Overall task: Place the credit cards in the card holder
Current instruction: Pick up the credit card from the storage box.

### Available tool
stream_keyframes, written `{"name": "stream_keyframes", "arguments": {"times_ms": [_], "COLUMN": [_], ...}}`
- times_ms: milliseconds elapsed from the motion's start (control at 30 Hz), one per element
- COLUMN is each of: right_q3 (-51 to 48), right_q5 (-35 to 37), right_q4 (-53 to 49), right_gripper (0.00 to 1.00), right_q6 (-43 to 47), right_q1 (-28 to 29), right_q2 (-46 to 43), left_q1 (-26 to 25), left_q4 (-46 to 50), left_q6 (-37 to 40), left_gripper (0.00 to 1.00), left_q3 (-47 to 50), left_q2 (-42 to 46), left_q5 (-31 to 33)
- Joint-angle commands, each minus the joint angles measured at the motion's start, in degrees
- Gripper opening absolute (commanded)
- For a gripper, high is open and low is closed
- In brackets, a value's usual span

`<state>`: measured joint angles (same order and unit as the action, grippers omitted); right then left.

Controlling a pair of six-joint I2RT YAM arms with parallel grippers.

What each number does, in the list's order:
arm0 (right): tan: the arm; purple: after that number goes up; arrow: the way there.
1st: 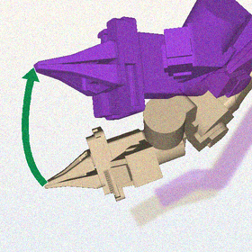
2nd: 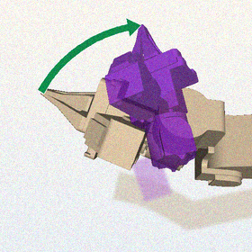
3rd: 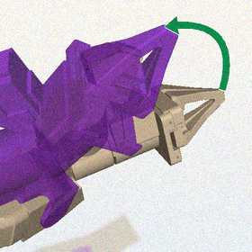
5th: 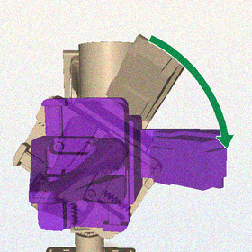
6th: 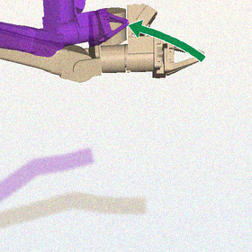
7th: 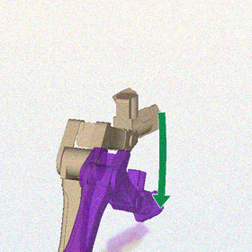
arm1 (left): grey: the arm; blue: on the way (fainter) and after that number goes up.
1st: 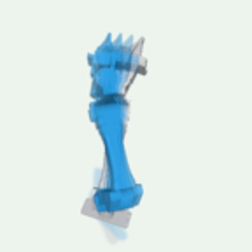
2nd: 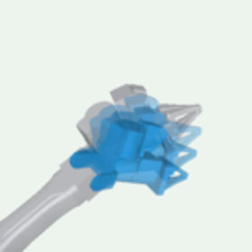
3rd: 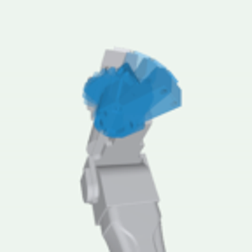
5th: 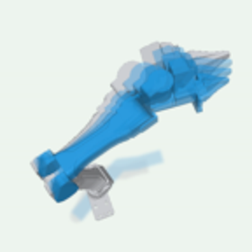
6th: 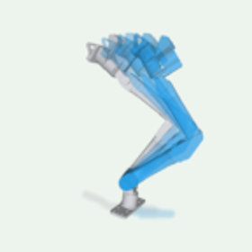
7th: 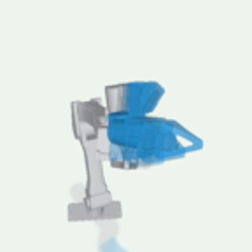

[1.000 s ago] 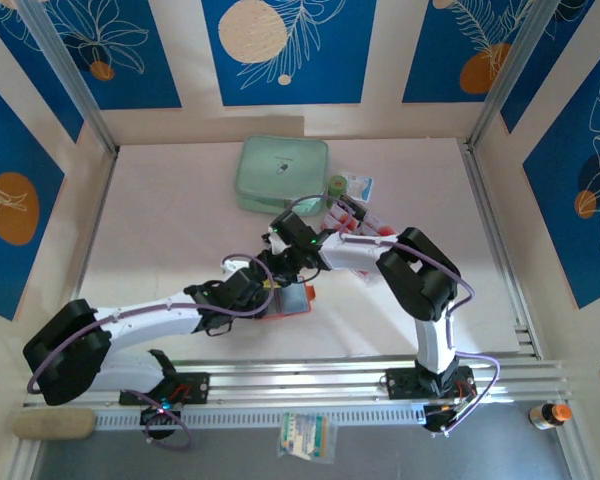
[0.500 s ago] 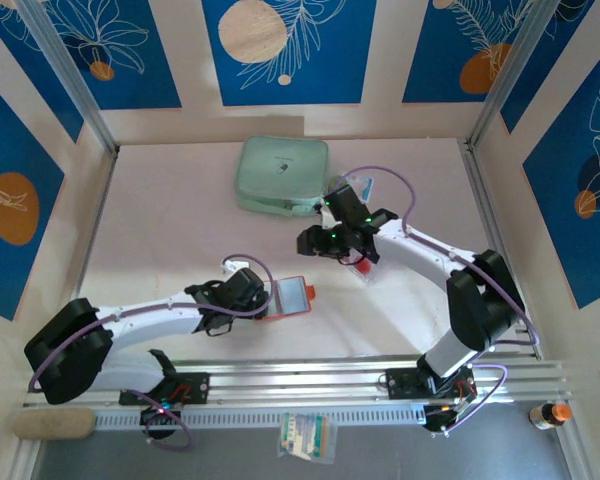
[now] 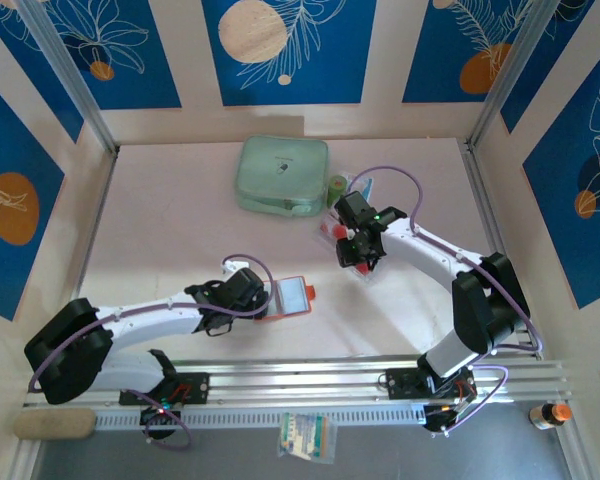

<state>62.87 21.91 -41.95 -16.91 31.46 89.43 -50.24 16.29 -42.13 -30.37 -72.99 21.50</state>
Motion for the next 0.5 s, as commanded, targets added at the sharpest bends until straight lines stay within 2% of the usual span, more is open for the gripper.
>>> {"name": "stream_keyframes", "arguments": {"times_ms": [0, 467], "right_q3": [0.40, 1.08], "right_q5": [4.35, 6.01], "right_q4": [-2.03, -0.93], "right_gripper": [0.47, 0.44], "right_q6": [1.61, 1.63], "right_q1": [-0.22, 1.18], "right_q2": [0.92, 6.46], "left_q1": [0.49, 0.49], "left_q4": [0.76, 0.67], "left_q6": [-0.06, -0.23], "left_gripper": [0.98, 0.98], "left_q3": [0.23, 0.32], "left_q2": [-0.08, -0.13], "left_q5": [0.76, 0.80]}}
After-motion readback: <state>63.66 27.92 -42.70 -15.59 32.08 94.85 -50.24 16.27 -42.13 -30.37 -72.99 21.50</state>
